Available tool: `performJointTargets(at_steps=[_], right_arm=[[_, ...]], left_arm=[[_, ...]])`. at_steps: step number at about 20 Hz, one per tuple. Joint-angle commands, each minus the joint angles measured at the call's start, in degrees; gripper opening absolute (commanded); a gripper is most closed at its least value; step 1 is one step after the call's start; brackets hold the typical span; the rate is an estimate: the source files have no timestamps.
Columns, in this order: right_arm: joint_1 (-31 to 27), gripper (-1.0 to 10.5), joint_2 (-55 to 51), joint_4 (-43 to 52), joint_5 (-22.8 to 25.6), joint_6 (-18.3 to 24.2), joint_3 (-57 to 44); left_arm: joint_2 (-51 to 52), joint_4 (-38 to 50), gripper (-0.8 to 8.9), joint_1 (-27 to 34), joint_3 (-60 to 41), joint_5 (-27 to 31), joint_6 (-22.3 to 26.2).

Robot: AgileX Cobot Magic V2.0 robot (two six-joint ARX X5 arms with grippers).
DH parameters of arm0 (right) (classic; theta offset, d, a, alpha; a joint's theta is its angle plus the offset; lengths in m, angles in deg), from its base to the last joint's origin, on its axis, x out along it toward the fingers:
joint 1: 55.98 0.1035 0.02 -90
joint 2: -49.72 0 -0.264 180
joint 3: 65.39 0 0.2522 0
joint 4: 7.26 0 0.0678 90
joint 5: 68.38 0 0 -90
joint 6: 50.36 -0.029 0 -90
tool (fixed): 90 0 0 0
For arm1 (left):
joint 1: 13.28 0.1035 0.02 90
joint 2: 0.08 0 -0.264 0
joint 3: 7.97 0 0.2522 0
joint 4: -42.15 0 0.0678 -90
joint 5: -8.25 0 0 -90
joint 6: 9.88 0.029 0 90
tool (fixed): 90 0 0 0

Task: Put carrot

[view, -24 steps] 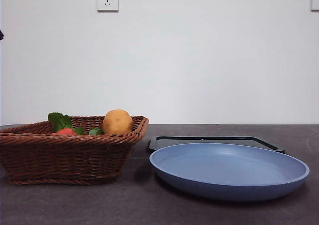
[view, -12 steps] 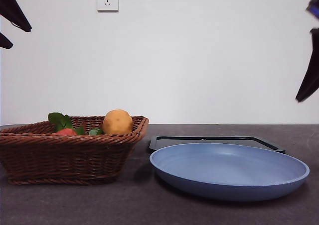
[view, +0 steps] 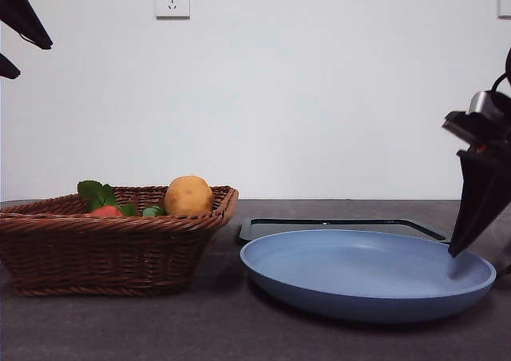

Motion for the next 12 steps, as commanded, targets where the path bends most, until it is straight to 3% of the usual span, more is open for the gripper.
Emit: performJointTargets(at_steps=[1,6,12], right_arm=[[0.2,1.1,1.97,0.74,-0.02,-1.6,0.68],[0.17,0.0,2.27,0.76,0.09,-1.64,0.68],[-0.72,0.0,0.42,-1.49,0.22,-2.1,0.79]], left_arm=[[-0.39,0.61,2.62,-0.22,0.81,-0.13,-0.15],[-0.39,0.61,2.62,-0.22,0.81,-0.22,-0.17],[-0.42,0.17,2.63,-1.46,0.81,1.03,-0.33]])
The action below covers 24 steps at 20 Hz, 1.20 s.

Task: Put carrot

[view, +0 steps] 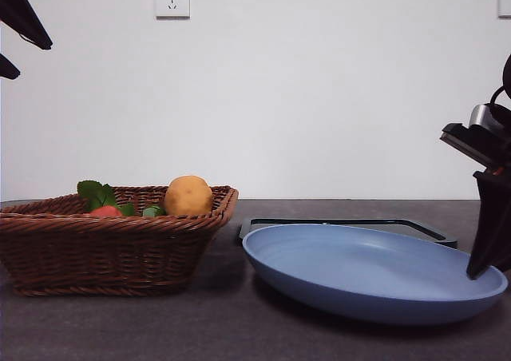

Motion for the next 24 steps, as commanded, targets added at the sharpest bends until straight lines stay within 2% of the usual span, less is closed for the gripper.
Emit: performJointTargets(at_steps=[1,4,6,8,12,15,17,23,24], right_arm=[[-0.52,0.0,-2.21,-1.7,-0.13,-0.37,0.81],[-1.57,0.0,-7.45,-5.53,0.26,0.17,0.85],[-1.9,0.0,-11.39,-8.11,2.34,0.83,0.87],[-1.92,0.0,-14.97,-9.79,4.63,1.84,0.87],[-1.92,0.0,-19.21,-9.88,4.55,1.84,0.87],[-1.92,0.0,-19.69,-10.16,4.55,1.88,0.87],[-1.92,0.0,-19.69,-10.71,4.55,2.71,0.87],[-1.92,0.0,-19.69,-10.6,4.55,2.89,0.87],[-1.92,0.0,-19.69,-10.6,4.55,2.89,0.87]], left_arm=[[-0.55,0.26,2.63,-2.16,0.81,2.4,-0.2],[-2.54,-0.28,2.63,-7.39,1.14,10.91,-2.03],[-5.86,-1.25,2.63,-11.28,2.1,16.37,-3.28],[-10.64,-2.62,2.63,-14.49,4.31,20.26,-4.35],[-22.6,-3.28,2.63,-19.06,9.25,28.35,-4.28],[-31.23,-3.74,2.68,-19.65,11.74,28.46,-4.33],[-35.23,-2.36,3.21,-19.63,12.0,28.57,-5.7],[-41.44,0.59,3.22,-19.58,12.0,28.89,-5.86],[-41.53,0.55,2.9,-19.58,12.0,29.14,-5.81]])
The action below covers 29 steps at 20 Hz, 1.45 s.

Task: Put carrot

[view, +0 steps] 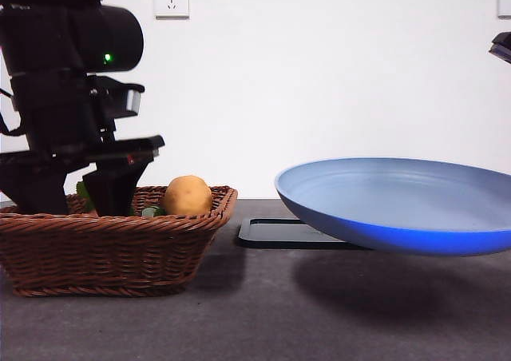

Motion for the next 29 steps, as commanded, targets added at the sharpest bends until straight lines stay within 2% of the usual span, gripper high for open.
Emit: performJointTargets(at_steps=[1,2,3,7,10,12,14,15,16,18,20,23,29], right_arm=[[-0.02,0.0,0.42,0.44,-0.33,0.42,0.87],[-0.02,0.0,0.42,0.5,-0.33,0.42,0.87],[-0.02,0.0,0.42,0.55,-0.33,0.42,0.87],[-0.02,0.0,0.44,0.85,-0.33,0.28,0.87],[0.11,0.0,0.52,0.83,-0.35,-0.85,0.87],[0.92,0.0,0.7,1.05,-0.52,-1.38,0.87],[2.51,0.0,0.7,2.14,-0.55,-3.26,0.87],[3.54,0.0,0.72,2.84,-0.59,-3.96,0.87],[4.68,0.0,0.72,3.15,-0.63,-4.57,0.87],[5.92,0.0,0.7,3.28,-0.63,-4.92,0.87],[6.25,0.0,0.7,3.19,-0.81,-5.22,0.87],[6.25,0.0,0.7,2.86,-0.87,-5.53,0.87],[6.25,0.0,0.7,0.11,-0.94,-6.49,0.87]], left_arm=[[-0.72,0.28,2.13,-0.26,0.94,0.72,-0.39],[-0.72,0.04,1.54,-0.26,0.94,0.72,-0.37],[-0.7,0.09,1.38,-0.24,0.94,0.72,-0.37],[0.33,-1.64,1.38,-0.24,3.78,0.7,-0.37],[5.55,-3.91,1.38,-0.37,9.29,-1.27,-0.42],[9.29,-2.16,1.39,-2.12,12.79,-10.88,-2.03],[10.97,3.17,1.39,-7.5,14.19,-22.53,-4.11],[10.97,5.33,1.39,-11.34,14.19,-24.22,-4.96],[10.62,6.36,1.39,-15.63,14.19,-22.12,-4.81],[8.79,7.21,1.39,-23.71,14.19,-11.43,-1.05],[6.54,6.88,1.39,-28.04,14.19,-3.04,1.55],[2.75,6.88,1.39,-31.04,14.19,-2.05,1.64],[-2.01,6.82,1.41,-32.0,14.19,-2.05,3.13]])
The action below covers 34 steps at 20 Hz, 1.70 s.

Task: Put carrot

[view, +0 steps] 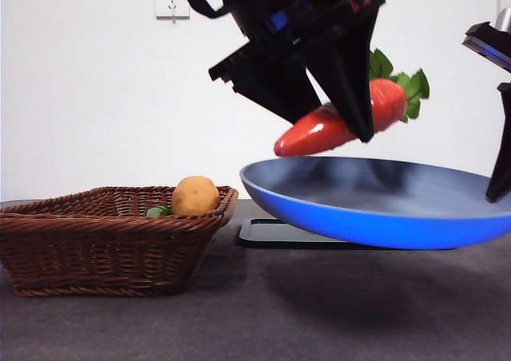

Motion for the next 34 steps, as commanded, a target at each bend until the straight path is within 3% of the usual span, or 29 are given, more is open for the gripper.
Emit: performJointTargets(at_steps=[1,4,10,14,18,22,27,34], right_arm=[[0.2,0.0,0.59,-0.46,-0.48,-0.59,0.87],[0.15,0.0,0.59,-1.2,-2.01,-0.59,0.87],[0.15,0.0,0.59,-2.45,-4.55,-0.94,0.9],[0.0,0.0,0.79,-4.94,-2.16,-0.96,1.42],[-1.07,0.0,5.86,-7.96,0.15,0.76,7.78],[-3.08,0.0,16.79,-7.43,1.53,2.56,19.37],[-4.48,0.0,34.05,-4.83,1.42,2.27,36.0],[-5.03,0.0,53.79,-4.39,1.42,0.52,52.94]], left_arm=[[-2.08,0.33,1.44,-0.72,0.66,0.11,1.44],[-3.37,-0.17,1.57,-0.72,0.66,-0.17,1.44],[-3.32,-1.11,2.76,-0.87,0.66,-0.26,0.98],[0.28,-5.33,2.75,-0.83,1.18,0.07,0.98],[10.32,-10.16,2.72,-0.33,1.31,0.17,0.98],[21.88,-14.1,2.72,0.74,1.29,0.83,0.96],[32.33,-18.03,2.72,0.81,1.29,7.91,0.0],[35.04,-20.15,2.71,0.81,1.29,11.1,-0.98]])
